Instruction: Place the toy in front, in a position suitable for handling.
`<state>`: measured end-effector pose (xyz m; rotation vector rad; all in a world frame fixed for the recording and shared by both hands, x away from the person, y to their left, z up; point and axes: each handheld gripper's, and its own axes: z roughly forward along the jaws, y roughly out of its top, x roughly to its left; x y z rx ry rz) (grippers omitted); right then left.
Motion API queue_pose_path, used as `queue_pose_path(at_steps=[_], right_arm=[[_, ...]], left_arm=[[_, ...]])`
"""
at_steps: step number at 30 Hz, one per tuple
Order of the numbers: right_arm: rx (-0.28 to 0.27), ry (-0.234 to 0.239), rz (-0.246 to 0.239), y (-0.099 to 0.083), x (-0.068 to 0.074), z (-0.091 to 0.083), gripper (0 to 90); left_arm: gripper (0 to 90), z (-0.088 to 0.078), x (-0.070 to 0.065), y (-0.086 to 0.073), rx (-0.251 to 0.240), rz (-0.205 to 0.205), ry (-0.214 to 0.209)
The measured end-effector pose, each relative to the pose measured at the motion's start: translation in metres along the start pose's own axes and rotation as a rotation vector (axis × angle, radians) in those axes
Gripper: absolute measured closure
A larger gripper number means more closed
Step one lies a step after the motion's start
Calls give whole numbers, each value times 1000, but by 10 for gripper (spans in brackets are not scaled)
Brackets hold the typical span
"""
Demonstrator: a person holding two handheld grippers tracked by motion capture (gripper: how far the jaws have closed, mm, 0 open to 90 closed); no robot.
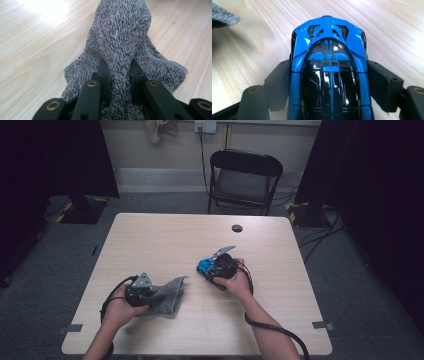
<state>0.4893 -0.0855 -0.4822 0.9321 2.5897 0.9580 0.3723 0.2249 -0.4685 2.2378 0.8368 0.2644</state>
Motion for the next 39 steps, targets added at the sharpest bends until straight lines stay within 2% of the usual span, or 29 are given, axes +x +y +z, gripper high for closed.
queue_pose_path(at_steps=[5, 8, 13, 18, 20, 23, 28, 32, 33, 35, 36, 39], right_arm=[[14, -7, -11, 2, 1, -6, 274], [17, -7, 3, 0, 0, -3, 273], [36, -12, -12, 4, 0, 2, 272], [47, -10, -5, 2, 0, 4, 263], [27, -5, 5, 0, -1, 5, 263], [37, -14, -28, -1, 0, 4, 248], [46, -6, -25, -1, 1, -2, 209], [56, -12, -47, -7, 0, -2, 208], [61, -9, -38, -9, -1, -1, 202], [39, 5, -18, -12, -3, -1, 217], [30, 10, -18, -14, -4, -2, 261], [35, -5, -10, -14, -1, -4, 264]], left_arm=[[754, -1, 1, -1, -8, -2, 8], [754, -1, 1, -1, -2, -1, 5], [753, 1, -1, -2, -6, -3, 0], [752, 1, 1, -2, 1, 2, -1], [752, 1, 0, -2, 1, 1, -2], [751, 2, 0, -2, 0, 1, 1], [748, 2, 0, -2, 4, 5, 0], [747, 3, 0, -3, 4, 2, -5], [747, 3, 1, -3, 5, 4, -5], [747, 3, 0, -3, -3, -10, -7], [747, 3, 0, -3, -3, -11, -6], [748, 2, 0, -3, -4, -5, -1]])
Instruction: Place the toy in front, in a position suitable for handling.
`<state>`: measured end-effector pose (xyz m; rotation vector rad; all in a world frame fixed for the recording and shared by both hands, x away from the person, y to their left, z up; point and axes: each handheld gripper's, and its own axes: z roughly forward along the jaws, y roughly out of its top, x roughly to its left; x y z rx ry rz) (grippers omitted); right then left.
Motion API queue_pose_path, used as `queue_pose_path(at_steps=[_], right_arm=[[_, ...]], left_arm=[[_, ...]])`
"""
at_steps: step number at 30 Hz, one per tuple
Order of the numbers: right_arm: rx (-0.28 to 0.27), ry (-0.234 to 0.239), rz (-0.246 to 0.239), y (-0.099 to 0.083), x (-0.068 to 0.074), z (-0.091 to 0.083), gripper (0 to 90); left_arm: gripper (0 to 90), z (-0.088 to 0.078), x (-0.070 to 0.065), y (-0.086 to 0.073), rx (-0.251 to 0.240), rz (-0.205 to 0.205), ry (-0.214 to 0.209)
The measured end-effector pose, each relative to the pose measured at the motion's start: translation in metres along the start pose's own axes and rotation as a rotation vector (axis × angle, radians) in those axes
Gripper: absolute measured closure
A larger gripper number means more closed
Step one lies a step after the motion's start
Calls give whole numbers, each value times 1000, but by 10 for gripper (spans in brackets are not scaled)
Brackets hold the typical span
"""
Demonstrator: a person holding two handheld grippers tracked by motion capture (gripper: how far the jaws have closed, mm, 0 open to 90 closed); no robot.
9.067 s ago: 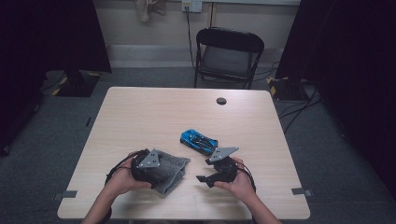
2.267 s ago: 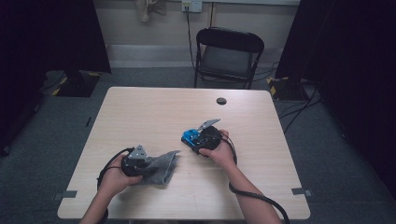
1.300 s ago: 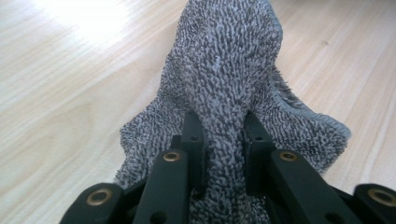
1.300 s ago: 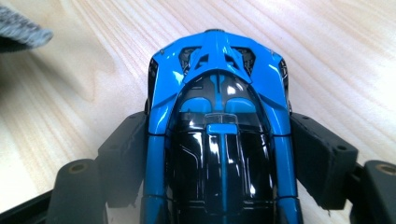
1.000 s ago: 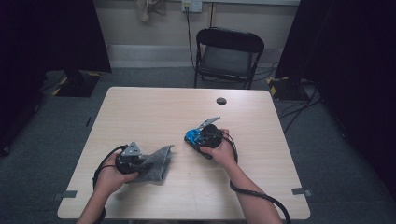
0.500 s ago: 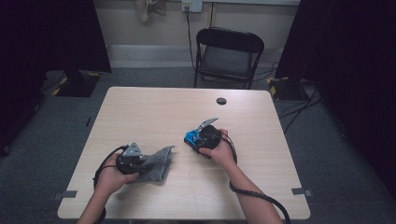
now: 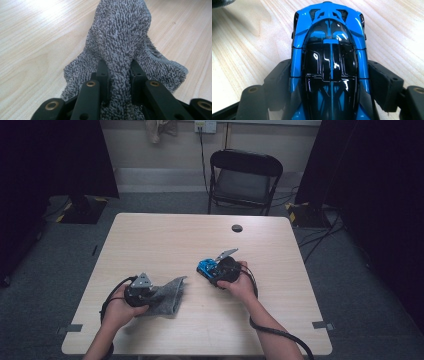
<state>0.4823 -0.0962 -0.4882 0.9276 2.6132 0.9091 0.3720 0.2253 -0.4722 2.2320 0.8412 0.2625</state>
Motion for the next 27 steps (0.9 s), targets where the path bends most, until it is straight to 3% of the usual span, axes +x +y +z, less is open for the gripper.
queue_pose_path(at_steps=[3, 6, 9, 11, 16, 21, 27], right_arm=[[0, -20, -16, 1, 4, -1, 270], [-8, 4, 7, 4, 1, -7, 285], [31, -9, -39, 6, 3, -9, 285], [19, -4, -18, 4, 2, -11, 285], [11, 7, -19, 4, 5, -14, 285], [-12, 34, -39, 7, 15, -25, 285], [-1, 70, -84, 0, 41, -30, 285]], left_arm=[[751, -1, 0, 1, -5, -9, -5], [752, -4, 1, 1, -12, -13, 1], [752, -3, 2, 0, -14, -15, 2], [752, -4, 3, 0, -15, -19, 0], [753, -7, 4, 1, -32, -23, 3], [753, -9, 6, 0, -36, -39, 6], [753, -11, 6, 1, -44, -47, 8]])
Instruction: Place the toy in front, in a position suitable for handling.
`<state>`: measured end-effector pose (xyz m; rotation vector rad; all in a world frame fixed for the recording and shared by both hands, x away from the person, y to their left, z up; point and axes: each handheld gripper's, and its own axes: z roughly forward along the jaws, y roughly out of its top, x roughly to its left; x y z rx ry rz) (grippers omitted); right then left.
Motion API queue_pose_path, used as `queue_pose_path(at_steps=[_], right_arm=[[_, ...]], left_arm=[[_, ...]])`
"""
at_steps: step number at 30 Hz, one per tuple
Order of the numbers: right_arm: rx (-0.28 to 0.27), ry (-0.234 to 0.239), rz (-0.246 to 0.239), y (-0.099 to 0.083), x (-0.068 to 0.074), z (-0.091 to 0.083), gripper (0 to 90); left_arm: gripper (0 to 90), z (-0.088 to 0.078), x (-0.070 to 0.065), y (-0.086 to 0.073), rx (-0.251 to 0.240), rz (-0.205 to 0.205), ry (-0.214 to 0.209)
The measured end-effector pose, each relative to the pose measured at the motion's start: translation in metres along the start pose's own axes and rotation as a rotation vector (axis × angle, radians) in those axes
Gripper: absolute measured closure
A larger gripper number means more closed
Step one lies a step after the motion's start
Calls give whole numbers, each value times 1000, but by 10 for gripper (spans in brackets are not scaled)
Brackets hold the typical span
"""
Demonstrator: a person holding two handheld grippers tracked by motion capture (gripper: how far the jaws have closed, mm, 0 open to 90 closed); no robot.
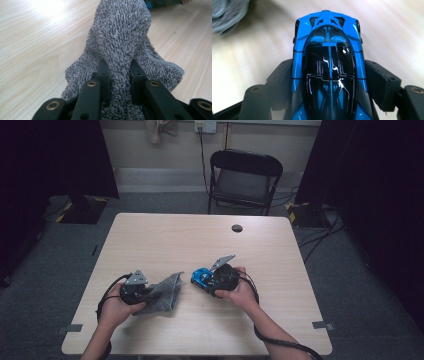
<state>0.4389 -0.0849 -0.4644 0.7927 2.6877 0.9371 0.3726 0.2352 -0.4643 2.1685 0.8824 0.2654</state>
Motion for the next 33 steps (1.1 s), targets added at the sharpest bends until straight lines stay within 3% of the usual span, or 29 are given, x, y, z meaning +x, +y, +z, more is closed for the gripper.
queue_pose_path(at_steps=[8, 11, 15, 19, 22, 33], right_arm=[[16, -11, -5, -14, 15, 7, 284], [13, -30, -36, -17, 17, 8, 282], [-13, 6, 4, -21, 12, 9, 277], [-15, 9, -29, -23, 12, 9, 245], [-14, -9, -32, -25, 12, 7, 169], [-69, -20, -1, -45, 9, -7, 147]], left_arm=[[753, 1, -3, 0, 9, 8, -6], [753, 2, -4, 1, 12, 13, -5], [753, 3, -4, 0, 19, 16, -10], [752, 5, -4, -1, 18, 9, -15], [751, 5, -4, -1, 17, 11, -15], [751, 7, -7, 0, 26, 17, -17]])
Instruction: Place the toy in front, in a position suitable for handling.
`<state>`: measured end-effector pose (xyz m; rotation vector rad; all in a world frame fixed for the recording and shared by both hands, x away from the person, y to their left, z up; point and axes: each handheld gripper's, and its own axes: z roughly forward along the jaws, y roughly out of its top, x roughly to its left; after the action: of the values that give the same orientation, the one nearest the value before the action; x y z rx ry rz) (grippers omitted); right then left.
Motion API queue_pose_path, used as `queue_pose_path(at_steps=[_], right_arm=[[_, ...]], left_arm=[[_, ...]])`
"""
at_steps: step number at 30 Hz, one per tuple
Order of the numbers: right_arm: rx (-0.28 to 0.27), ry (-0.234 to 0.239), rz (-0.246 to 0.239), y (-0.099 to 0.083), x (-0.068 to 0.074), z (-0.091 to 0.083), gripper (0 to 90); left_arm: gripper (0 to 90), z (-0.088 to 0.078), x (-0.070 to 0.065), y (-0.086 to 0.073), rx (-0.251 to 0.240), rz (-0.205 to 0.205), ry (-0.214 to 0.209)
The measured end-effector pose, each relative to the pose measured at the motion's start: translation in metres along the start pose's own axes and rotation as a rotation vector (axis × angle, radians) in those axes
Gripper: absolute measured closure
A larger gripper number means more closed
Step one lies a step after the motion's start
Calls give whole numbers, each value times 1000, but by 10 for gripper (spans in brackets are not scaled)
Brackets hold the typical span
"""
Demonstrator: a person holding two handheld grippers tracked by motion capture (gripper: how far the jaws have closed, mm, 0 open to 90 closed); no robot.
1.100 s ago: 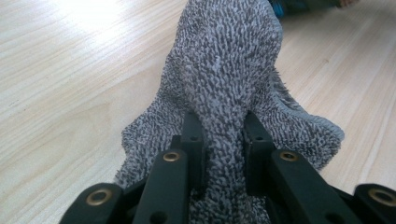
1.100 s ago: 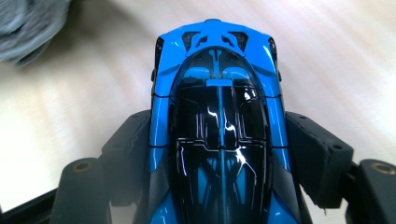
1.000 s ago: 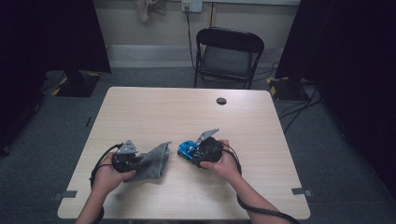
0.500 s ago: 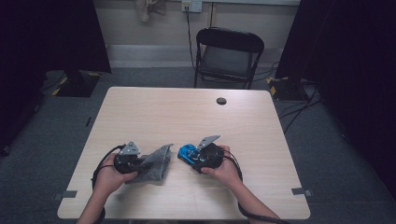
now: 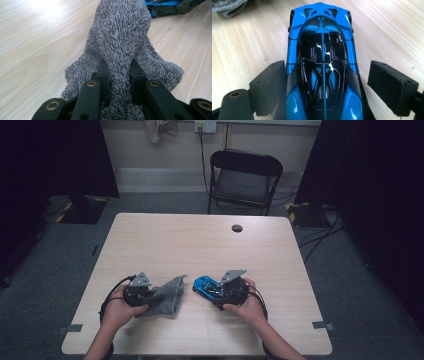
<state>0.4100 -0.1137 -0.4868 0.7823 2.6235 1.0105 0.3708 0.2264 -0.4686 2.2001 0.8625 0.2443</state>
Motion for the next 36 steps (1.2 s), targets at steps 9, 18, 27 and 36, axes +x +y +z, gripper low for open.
queue_pose_path(at_steps=[9, 18, 27, 36], right_arm=[[6, -1, -11, 13, 1, -7, 149], [28, 7, 0, -8, -1, -19, 151], [-30, -5, 24, -31, 2, -21, 148], [-72, -25, 60, -37, 5, -13, 123]], left_arm=[[750, 0, 0, 0, -4, -8, -10], [750, -1, -2, 1, -12, -5, -13], [750, 0, -4, 2, -3, 8, -13], [751, 0, -6, 4, -8, -5, -9]])
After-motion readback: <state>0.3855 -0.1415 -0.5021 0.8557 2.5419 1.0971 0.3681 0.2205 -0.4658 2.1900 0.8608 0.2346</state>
